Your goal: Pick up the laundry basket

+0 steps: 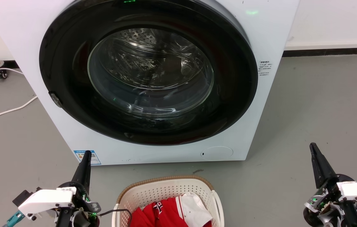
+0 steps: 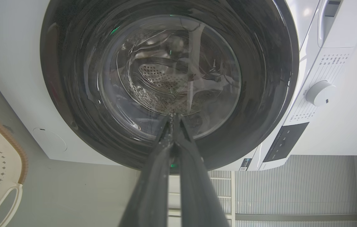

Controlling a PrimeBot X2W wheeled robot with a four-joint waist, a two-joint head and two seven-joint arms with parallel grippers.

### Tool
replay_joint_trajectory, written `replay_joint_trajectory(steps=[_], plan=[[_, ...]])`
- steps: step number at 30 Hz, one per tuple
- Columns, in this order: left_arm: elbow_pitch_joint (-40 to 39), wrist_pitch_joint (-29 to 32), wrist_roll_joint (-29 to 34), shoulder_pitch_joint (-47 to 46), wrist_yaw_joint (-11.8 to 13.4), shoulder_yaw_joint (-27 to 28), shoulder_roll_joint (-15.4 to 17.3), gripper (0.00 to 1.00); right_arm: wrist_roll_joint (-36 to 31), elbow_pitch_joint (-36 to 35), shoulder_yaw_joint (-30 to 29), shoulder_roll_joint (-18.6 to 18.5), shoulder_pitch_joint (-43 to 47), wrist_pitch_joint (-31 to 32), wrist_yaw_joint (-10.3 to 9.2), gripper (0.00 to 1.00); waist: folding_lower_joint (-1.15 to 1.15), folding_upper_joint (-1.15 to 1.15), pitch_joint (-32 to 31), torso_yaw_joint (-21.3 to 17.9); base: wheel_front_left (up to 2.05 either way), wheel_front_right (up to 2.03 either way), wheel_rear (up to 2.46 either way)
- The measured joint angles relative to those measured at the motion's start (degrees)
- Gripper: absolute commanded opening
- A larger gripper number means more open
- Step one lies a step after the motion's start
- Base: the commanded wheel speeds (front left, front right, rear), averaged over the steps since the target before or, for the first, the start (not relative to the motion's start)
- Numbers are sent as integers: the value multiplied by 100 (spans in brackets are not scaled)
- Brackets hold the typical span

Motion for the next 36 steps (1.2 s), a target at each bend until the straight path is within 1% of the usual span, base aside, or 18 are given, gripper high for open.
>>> replay_joint_trajectory(steps=[22,23,27,30,33,36], plan=[[0,0,0,0,0,0,0,0,-1,0,-8,5,-1,16,1,0,0,0,0,0,0,0,0],[9,0,1,5,1,-1,-3,100,0,9,-7,7,4,16,0,100,0,0,0,0,0,0,0],[201,-11,1,179,8,-27,-30,100,0,202,4,32,190,16,0,100,0,0,0,0,0,0,0],[203,-76,9,248,9,-49,-38,100,-36,235,18,43,264,-54,0,100,0,0,2,0,0,0,0],[125,-164,89,248,8,-54,-38,100,-220,202,24,44,262,-141,0,100,0,0,7,0,0,0,0],[64,-243,300,248,9,-42,-38,100,-463,138,22,44,262,-234,0,100,0,0,12,0,0,0,0]])
